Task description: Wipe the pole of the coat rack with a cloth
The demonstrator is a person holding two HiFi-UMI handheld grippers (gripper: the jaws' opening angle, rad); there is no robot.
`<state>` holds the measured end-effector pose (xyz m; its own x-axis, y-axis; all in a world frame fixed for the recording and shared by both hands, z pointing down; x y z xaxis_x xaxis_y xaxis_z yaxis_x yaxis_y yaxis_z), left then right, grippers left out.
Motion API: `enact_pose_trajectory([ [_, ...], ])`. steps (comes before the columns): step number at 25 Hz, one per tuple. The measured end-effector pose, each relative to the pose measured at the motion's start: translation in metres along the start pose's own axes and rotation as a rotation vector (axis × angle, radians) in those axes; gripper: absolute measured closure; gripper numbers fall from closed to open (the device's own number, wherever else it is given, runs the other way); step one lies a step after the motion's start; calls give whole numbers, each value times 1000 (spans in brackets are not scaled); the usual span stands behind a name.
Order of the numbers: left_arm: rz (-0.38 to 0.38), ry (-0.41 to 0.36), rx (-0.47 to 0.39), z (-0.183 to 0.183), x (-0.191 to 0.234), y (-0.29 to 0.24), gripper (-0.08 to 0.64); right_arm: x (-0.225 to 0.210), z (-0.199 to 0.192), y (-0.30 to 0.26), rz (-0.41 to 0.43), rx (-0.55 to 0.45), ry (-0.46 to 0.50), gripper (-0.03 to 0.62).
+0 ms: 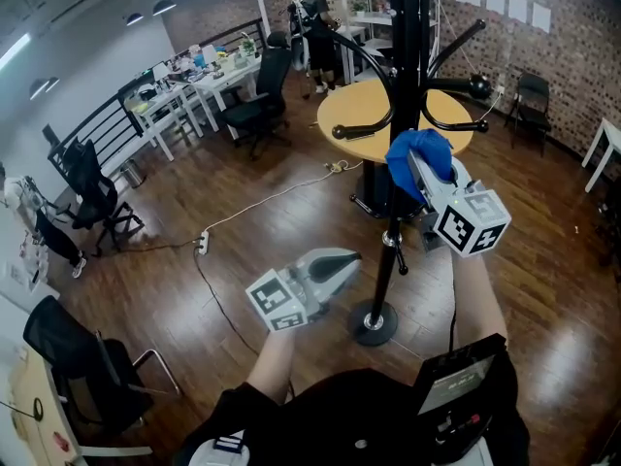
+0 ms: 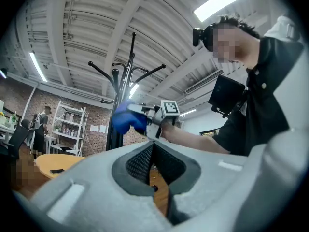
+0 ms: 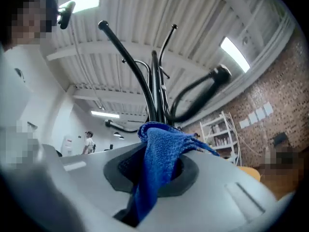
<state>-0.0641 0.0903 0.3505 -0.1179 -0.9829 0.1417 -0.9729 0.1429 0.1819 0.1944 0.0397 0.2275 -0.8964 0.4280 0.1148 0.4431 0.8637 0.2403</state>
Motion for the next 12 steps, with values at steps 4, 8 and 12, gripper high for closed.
enact_pose_trajectory([
  [4,-1,-3,0,0,-2,0,563,2,45,-8,-35,-90,123,551],
  [8,2,-3,-4,1,-1,1,563,5,54,-9,-74,-142,157,551],
  [12,6,0,-6,1,-2,5,563,5,22,-5,-46,0,99,552],
])
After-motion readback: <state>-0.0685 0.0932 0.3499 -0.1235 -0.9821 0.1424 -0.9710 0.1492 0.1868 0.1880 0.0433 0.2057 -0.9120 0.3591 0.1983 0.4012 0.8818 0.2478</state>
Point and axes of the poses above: the fingertips, and each gripper's own axes: y backward along the fingers, x to its left, z out of its top, the point moved 10 cm from there along y, backward along the fingers, and after that the axes turned 9 degrees about y, right-handed, at the moved point
